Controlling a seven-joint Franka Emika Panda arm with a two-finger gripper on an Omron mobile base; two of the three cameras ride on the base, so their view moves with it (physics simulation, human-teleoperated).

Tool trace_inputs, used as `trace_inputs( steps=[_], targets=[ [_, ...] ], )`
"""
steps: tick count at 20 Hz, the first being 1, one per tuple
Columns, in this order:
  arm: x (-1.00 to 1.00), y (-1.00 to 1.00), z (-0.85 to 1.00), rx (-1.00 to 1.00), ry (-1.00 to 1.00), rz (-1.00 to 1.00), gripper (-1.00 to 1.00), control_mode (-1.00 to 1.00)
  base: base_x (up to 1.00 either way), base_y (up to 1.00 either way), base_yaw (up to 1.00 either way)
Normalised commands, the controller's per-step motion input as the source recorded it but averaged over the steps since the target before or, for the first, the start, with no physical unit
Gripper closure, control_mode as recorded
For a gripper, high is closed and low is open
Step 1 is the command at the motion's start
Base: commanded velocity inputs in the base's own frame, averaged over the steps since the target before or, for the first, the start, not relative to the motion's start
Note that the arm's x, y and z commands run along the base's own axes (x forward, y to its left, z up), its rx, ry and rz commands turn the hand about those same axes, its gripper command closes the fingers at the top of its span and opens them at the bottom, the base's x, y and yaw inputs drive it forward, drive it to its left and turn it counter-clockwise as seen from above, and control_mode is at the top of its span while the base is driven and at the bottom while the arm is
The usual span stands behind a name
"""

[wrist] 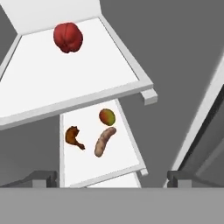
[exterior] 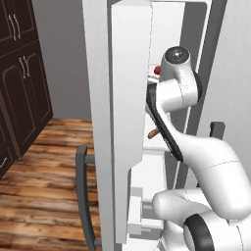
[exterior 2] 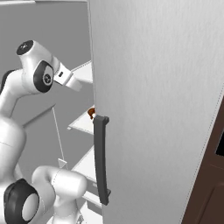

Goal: Take the potato and bell pepper from the highest rack and move them to the second highest rack where the mango and chicken drumstick are located, to maximize freezer space. Close the freezer door after rearranging.

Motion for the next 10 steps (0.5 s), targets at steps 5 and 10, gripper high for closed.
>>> trace_inputs(
  steps=[5,10],
  targets=[
    [0.47,-0.07,0.00,0.00,0.00,-0.02,-1.00,-1.00,0.00,0.00,0.00],
    [0.52,-0.15,0.00,0.00,-0.02,-0.11,-1.00,-1.00,0.00,0.00,0.00]
  ],
)
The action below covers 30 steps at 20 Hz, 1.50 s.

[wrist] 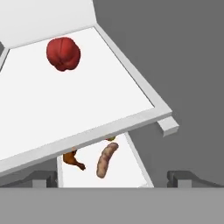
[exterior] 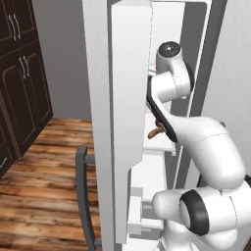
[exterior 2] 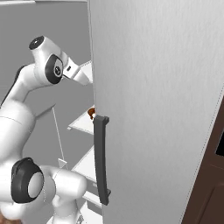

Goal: Take the potato and bell pepper from the highest rack and move them to the second highest rack where the mango and chicken drumstick are located, to maximize freezer space. Close the freezer door after rearranging.

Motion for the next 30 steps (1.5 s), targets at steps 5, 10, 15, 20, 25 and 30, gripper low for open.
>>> trace_inputs(
  steps=[5,10,15,20,25,30],
  targets=[
    [0.58,-0.17,0.01,0.00,0.00,-0.11,-1.00,-1.00,0.00,0.00,0.00],
    [0.65,-0.10,0.07,0.00,0.00,-0.02,-1.00,-1.00,0.00,0.00,0.00],
    [0.55,-0.11,0.12,0.00,0.00,0.00,-1.00,-1.00,0.00,0.00,0.00],
    [0.25,-0.31,0.01,0.00,0.00,0.00,-1.00,-1.00,0.00,0.00,0.00],
    [0.22,-0.28,0.00,0.00,0.00,0.00,-1.00,-1.00,0.00,0.00,0.00],
    [0.38,-0.03,0.00,0.00,0.01,0.00,-1.00,-1.00,0.00,0.00,0.00]
  ],
)
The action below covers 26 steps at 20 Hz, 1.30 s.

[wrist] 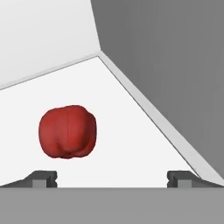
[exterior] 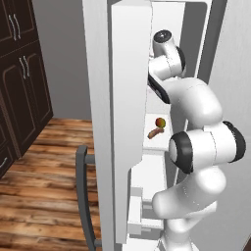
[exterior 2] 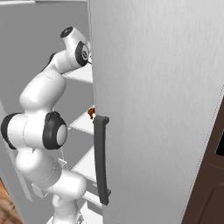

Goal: Take the potato and bell pepper from the highest rack and move them to the second highest rack where the mango and chicken drumstick are located, to maximize freezer space. Close the freezer door after rearranging.

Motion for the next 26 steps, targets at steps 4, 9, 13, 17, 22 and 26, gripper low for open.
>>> trace_inputs(
  steps=[4,9,13,17,22,26],
  targets=[
    [0.42,0.00,0.00,0.03,0.00,0.00,-1.00,-1.00,0.00,0.00,0.00],
    [0.42,0.00,-0.02,0.00,0.00,0.00,-1.00,-1.00,0.00,0.00,0.00],
    [0.37,0.00,-0.09,0.00,0.00,0.00,-1.00,-1.00,0.00,0.00,0.00],
    [0.22,0.00,-0.15,0.00,0.00,0.00,-1.00,-1.00,0.00,0.00,0.00],
    [0.10,0.00,-0.18,0.00,0.00,0.00,-1.00,-1.00,0.00,0.00,0.00],
    [0.09,0.00,-0.30,0.00,0.02,0.00,-1.00,-1.00,0.00,0.00,0.00]
  ],
)
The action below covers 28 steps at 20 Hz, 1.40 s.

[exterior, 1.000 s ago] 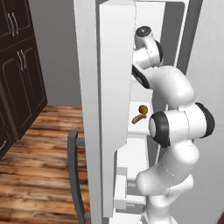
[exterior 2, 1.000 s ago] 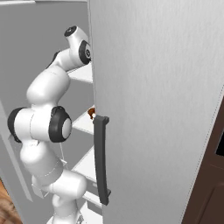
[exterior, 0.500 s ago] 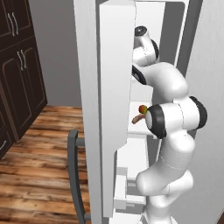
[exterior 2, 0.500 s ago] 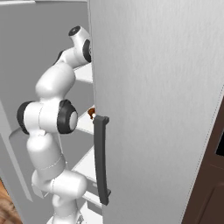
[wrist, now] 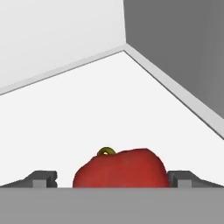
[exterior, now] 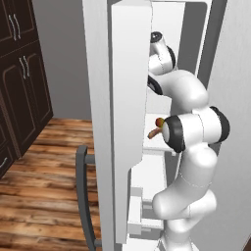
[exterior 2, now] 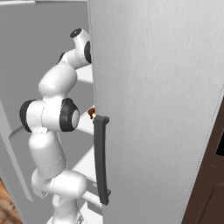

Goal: Take the potato and bell pepper from the highest rack and move them to the second highest rack where the mango and chicken drumstick are located, to maximize freezer space. Close the freezer door after rearranging.

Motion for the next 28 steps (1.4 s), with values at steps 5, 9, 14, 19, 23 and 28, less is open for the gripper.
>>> trace_inputs(
  steps=[5,9,14,19,23,28],
  targets=[
    [0.17,0.00,-0.32,0.00,0.00,0.01,1.00,-1.00,0.00,0.00,0.00],
    [0.07,0.00,-0.17,0.03,0.00,0.02,1.00,-1.00,0.00,0.00,0.00],
    [-0.59,0.07,0.00,0.00,-0.03,0.00,1.00,-1.00,0.00,0.00,0.00],
    [-0.94,0.10,0.00,0.01,-0.05,0.01,1.00,-1.00,0.00,0.00,0.00],
    [-1.00,0.07,0.00,0.00,-0.04,0.12,1.00,-1.00,0.00,0.00,0.00],
    [-1.00,0.14,-0.01,0.00,-0.03,0.19,1.00,-1.00,0.00,0.00,0.00]
  ],
)
